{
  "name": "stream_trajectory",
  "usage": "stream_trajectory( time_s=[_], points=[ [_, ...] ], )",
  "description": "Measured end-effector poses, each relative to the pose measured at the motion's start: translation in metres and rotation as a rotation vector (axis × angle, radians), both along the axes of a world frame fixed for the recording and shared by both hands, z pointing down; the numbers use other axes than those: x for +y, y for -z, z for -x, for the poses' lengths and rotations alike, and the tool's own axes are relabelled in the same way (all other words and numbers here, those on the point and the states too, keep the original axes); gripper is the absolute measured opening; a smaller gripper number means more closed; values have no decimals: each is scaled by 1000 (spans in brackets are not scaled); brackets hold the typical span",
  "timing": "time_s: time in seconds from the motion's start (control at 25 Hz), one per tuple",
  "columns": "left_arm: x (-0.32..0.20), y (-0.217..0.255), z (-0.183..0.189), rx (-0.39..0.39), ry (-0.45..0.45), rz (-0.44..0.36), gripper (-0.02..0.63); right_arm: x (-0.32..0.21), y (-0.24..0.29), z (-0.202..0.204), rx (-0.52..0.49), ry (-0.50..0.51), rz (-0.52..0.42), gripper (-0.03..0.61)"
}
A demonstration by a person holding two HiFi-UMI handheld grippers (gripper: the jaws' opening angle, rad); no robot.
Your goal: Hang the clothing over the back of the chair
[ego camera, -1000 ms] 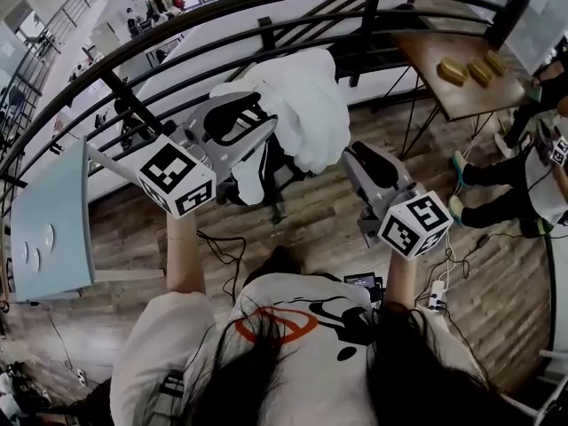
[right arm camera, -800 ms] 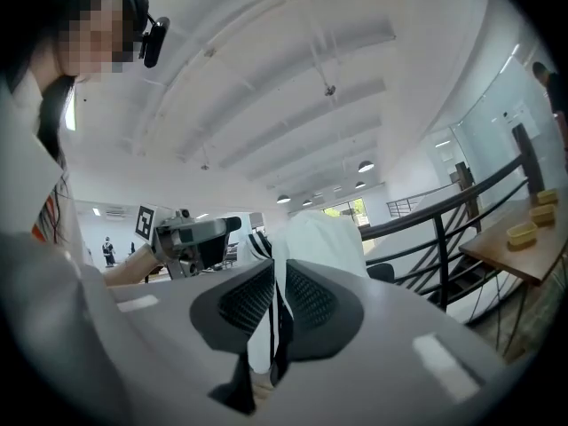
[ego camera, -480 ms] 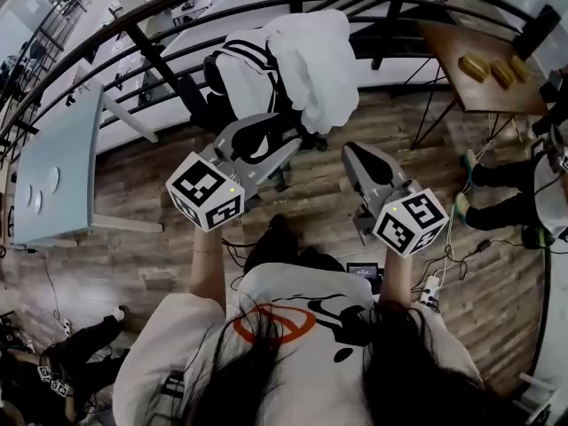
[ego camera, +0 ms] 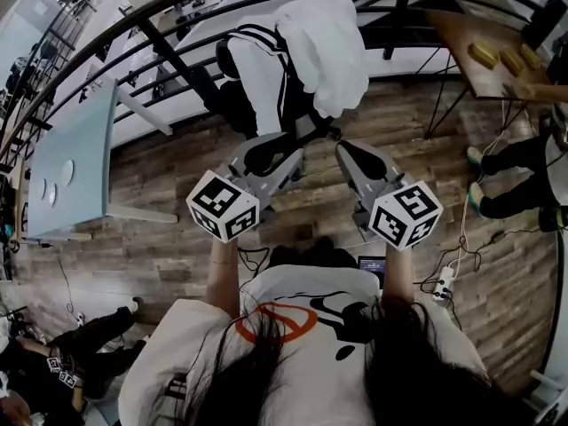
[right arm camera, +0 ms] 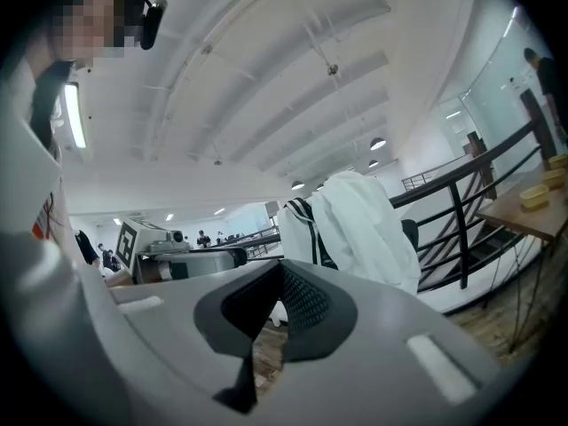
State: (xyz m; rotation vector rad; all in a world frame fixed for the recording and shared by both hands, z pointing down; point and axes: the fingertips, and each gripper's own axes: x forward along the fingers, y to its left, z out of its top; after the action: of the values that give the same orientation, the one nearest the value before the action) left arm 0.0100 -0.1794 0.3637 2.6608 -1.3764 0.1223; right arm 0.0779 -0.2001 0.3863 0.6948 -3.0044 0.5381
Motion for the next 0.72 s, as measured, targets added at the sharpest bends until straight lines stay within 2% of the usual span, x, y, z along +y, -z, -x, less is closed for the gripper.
stream_trajectory(
  time_s=[0.24, 0.48, 0.6, 0.72],
  points=[
    [24, -14, 22, -28, 44, 21, 181, 21, -6, 34, 21, 41, -6, 21],
    [61, -24, 59, -14, 91, 36, 144, 56, -10, 79, 49, 56, -25, 21],
    [85, -30, 75, -5, 97, 47, 129, 80, -15, 97, 94, 42, -50, 15],
    [114, -34, 89, 9, 95, 52, 119, 112, -15, 114, 97, 45, -50, 9]
  ],
)
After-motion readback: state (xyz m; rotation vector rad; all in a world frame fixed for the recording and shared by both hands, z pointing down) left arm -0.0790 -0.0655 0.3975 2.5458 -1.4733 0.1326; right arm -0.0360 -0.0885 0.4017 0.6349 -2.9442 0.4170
